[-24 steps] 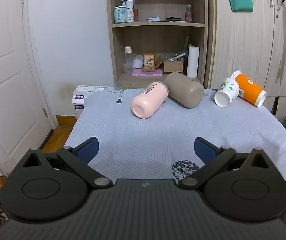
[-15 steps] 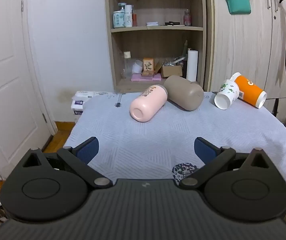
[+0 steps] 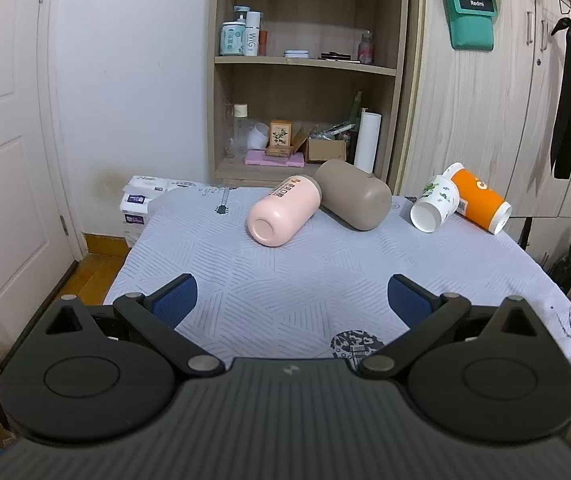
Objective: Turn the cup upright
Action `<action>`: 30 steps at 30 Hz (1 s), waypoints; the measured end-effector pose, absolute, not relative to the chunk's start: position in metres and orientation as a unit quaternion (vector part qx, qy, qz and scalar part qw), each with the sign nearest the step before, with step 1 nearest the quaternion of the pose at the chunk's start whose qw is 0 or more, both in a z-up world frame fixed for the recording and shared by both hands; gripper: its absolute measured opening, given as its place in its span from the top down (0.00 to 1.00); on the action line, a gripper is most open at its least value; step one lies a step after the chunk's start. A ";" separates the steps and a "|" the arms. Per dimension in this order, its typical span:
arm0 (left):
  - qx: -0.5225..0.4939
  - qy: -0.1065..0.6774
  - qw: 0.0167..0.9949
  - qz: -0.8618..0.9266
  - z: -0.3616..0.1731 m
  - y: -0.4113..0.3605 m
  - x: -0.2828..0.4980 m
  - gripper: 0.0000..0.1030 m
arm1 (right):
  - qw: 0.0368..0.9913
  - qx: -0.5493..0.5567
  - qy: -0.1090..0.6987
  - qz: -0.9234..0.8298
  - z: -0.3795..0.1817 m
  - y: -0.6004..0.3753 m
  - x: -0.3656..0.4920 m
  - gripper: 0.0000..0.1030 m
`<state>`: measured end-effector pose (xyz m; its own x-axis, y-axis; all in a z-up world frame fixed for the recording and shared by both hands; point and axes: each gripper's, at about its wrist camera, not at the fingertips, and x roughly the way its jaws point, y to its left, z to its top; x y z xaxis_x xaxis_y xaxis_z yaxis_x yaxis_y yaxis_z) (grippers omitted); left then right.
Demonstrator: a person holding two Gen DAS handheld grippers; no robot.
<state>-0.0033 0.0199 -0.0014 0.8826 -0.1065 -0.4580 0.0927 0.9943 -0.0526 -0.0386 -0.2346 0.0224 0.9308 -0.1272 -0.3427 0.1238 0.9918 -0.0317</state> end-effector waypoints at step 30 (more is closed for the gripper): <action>-0.042 0.227 0.972 -0.045 0.000 0.020 -0.012 0.00 | 0.982 -0.008 0.176 -0.062 0.018 -0.235 -0.039 0.00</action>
